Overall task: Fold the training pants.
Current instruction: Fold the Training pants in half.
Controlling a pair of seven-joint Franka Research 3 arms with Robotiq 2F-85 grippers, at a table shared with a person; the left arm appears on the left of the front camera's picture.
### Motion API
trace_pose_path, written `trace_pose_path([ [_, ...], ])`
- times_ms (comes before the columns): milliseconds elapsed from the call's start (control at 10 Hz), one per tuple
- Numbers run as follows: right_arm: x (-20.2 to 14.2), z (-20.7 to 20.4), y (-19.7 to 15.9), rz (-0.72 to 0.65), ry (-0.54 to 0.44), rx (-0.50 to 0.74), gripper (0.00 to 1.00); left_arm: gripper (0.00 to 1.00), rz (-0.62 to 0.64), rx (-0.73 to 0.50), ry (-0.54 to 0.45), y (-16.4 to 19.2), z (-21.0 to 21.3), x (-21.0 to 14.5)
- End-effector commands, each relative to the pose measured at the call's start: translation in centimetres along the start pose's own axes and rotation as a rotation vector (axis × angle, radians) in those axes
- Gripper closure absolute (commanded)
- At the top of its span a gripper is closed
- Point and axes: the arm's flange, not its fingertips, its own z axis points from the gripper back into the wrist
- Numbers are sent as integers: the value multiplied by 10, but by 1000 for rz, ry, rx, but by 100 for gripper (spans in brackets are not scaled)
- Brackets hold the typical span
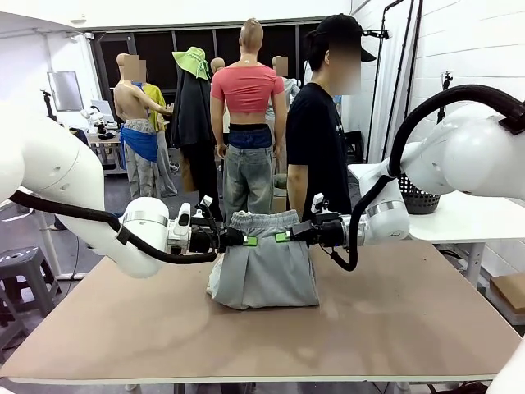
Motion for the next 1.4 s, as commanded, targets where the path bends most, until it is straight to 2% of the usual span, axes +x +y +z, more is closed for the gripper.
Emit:
trace_pose_path([
  [0,-5,5,4,7,-6,14,100,100,11,1,-1,-3,2,-1],
  [100,0,0,0,0,0,0,100,100,0,0,0,0,0,0],
  [400,39,2,-26,-28,-53,-59,100,100,-23,56,-15,20,-9,36],
  [700,61,8,-59,-121,-86,-90,100,100,78,133,-2,56,-15,48],
  [1100,70,14,-93,-220,-115,-142,100,100,204,164,12,98,-21,49],
  [1200,67,13,-92,-226,-116,-159,100,100,227,161,18,101,-22,46],
  [1300,52,6,-88,-189,-66,-121,100,100,188,160,28,88,-19,42],
])
